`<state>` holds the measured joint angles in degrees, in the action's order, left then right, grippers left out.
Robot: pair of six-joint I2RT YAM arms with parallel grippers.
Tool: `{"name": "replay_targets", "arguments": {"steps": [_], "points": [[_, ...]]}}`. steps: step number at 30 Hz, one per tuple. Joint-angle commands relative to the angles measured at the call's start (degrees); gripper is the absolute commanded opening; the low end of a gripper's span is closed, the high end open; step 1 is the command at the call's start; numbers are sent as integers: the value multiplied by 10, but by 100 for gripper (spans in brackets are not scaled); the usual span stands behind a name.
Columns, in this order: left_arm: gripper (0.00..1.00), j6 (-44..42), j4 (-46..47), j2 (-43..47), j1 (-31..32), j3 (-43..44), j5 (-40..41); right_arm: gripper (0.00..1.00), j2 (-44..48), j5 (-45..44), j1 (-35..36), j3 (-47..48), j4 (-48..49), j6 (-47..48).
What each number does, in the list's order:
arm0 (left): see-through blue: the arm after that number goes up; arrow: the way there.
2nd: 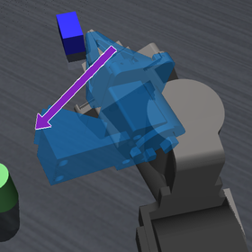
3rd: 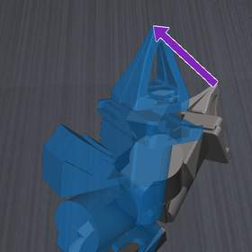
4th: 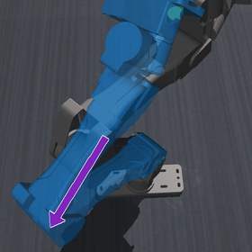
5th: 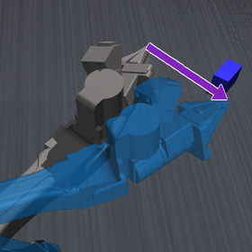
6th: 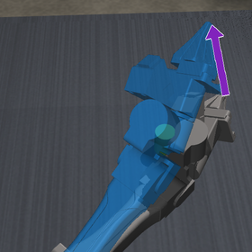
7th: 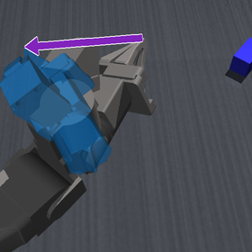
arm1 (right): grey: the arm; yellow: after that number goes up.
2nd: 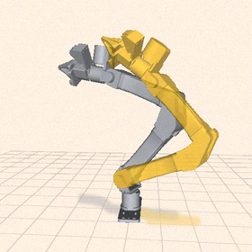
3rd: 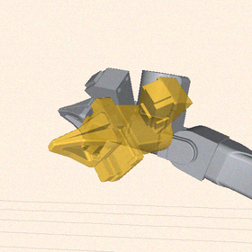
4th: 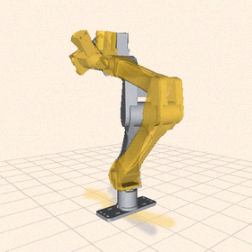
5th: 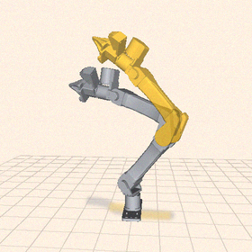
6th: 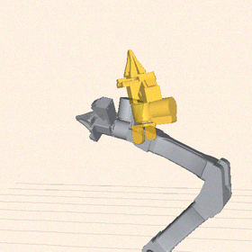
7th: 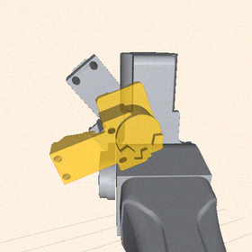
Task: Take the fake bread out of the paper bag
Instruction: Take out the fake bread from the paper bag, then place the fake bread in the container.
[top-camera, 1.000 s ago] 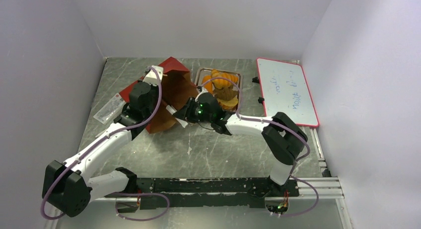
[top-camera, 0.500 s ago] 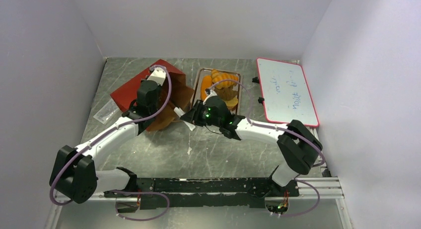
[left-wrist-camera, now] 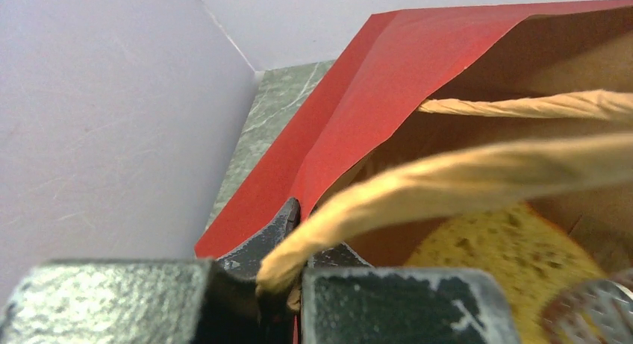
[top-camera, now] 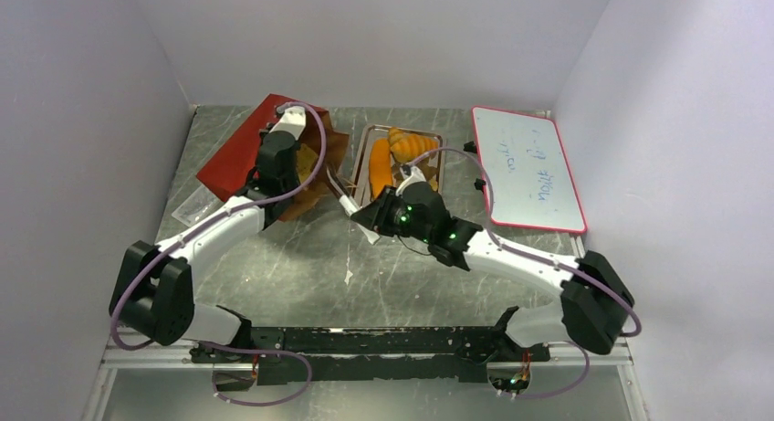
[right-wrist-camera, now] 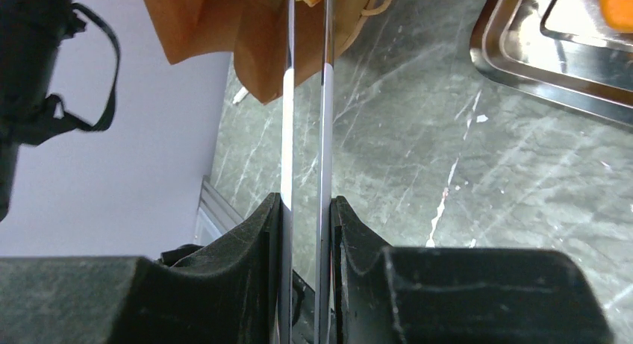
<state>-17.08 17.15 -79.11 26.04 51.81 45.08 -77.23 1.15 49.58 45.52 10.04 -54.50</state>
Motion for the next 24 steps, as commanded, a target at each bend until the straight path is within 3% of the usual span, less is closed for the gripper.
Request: {"name": "replay_targets", "arguments": {"steps": [1,24], "points": [[7,-17,39,-23,-10,39,22,0,65,-49,-2,-7,-32,13],[7,13,35,-167,-63,130,-14,0,258,-218,-2,-27,-214,-25]]}}
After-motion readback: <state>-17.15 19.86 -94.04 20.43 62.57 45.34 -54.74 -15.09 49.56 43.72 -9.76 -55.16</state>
